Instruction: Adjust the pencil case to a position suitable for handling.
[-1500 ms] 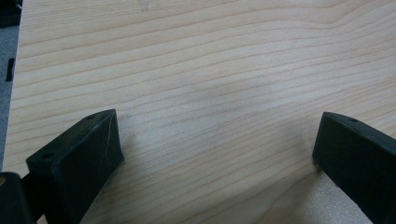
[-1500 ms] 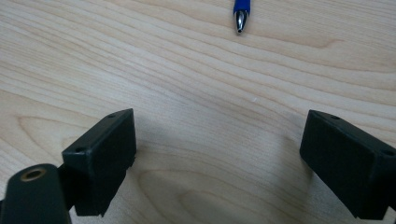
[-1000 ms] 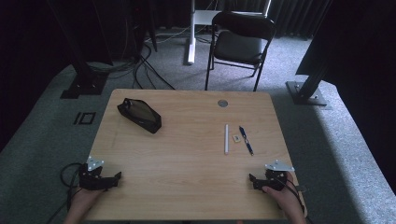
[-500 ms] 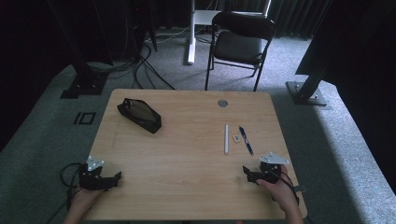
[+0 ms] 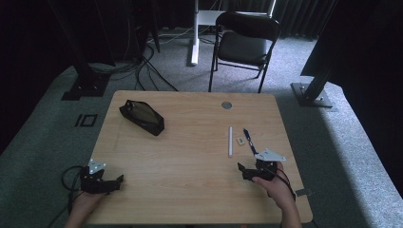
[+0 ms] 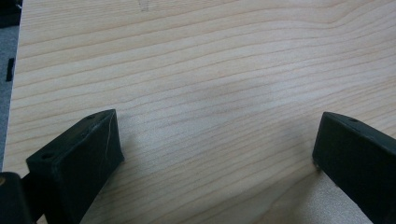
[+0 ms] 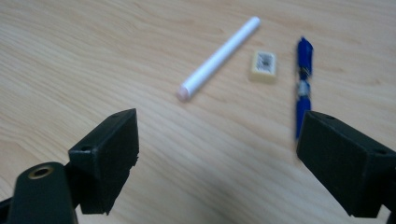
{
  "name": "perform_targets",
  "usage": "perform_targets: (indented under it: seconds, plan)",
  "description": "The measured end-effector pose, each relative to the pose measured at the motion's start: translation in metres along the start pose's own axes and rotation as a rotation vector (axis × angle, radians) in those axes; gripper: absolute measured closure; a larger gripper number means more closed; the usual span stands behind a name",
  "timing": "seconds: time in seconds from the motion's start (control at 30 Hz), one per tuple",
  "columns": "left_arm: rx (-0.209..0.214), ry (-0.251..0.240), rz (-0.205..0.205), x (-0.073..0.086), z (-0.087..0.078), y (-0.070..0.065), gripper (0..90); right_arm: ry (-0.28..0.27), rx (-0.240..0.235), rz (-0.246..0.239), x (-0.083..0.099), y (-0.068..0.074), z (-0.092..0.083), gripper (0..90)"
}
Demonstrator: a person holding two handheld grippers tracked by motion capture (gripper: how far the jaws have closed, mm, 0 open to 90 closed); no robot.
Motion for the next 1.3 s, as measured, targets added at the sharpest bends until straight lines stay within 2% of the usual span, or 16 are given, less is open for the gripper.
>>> perform_targets:
  seconds: [0.7, 0.87, 1.3]
  plan:
    - [0.0, 0.0, 0.0, 0.0, 0.0, 0.0, 1.5, -0.039, -0.085, -0.066, -0.04, 0.043, 0.023, 13.0]
    - [0.0, 0.0, 0.0, 0.0, 0.0, 0.0, 1.5, -0.046, -0.11, -0.094, -0.051, 0.06, 0.031, 13.0]
    - [0.0, 0.0, 0.0, 0.0, 0.0, 0.0, 1.5, -0.048, -0.15, -0.131, -0.065, 0.091, 0.049, 13.1]
Point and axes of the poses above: each handheld gripper's, and its own axes: z roughly forward along the jaws, x roughly out of its underside, y roughly to its left, the point moved 10 cm from there along z, roughly forward along the jaws, and after that the axes turned 11 degrees about y, right-handed, at the moved point
